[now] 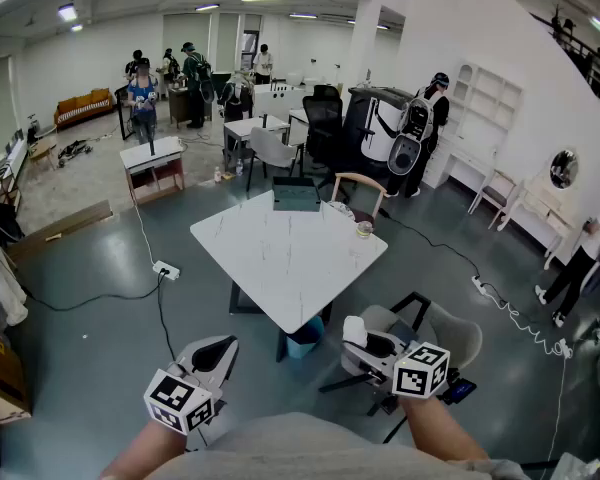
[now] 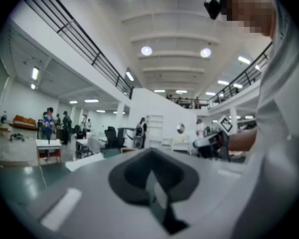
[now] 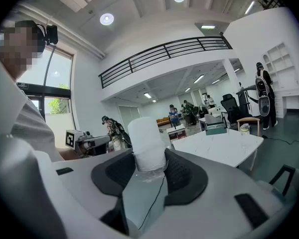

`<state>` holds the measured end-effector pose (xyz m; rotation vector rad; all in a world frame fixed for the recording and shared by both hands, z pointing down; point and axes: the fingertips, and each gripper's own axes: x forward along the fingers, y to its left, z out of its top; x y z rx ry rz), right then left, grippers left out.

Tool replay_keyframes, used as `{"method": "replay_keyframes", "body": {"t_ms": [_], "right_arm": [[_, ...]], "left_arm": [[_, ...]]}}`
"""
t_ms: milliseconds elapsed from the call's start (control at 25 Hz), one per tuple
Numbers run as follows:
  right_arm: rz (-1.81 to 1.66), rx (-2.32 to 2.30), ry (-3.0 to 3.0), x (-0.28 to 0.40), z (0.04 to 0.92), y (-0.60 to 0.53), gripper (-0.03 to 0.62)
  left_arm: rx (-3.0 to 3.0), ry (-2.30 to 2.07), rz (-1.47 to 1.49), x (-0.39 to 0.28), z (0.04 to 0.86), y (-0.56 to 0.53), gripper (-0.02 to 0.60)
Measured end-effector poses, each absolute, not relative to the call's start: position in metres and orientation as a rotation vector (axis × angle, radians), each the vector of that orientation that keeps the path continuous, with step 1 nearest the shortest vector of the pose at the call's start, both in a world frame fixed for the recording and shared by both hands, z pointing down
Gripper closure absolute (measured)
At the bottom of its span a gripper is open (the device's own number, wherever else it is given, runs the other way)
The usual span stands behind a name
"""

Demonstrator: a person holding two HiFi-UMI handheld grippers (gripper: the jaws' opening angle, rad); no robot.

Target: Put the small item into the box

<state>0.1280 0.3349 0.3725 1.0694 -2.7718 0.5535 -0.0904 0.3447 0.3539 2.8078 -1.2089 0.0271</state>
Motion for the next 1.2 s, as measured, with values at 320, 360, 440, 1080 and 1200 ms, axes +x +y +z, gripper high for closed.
{"method": "replay_keyframes", "body": {"t_ms": [320,360,440,1080,1200], "right_arm": [[0.557,1.062,-2.774,0.129,0.378,0.332,0.419],[0.561,1.061,-2.774,0.130,0.379,0.331,0.419],[0.571,1.059,-2.775,0.132,0.380,0.329,0.418],[0.637,1.009,-2.836,0.190,0.379,0.318,0.416],[0.643,0.999,-2.846,0.209,0.379,0.319,0.417]], "left_arm": [[2.804,-1.209,0.032,-0.088,0.357,0.341,0.575],[2.805,-1.208,0.029,-0.086,0.358,0.341,0.575],[2.806,-1.209,0.025,-0.083,0.357,0.339,0.575],[2.806,-1.244,0.063,-0.020,0.351,0.332,0.575],[2.807,-1.243,0.075,0.001,0.351,0.332,0.575]]}}
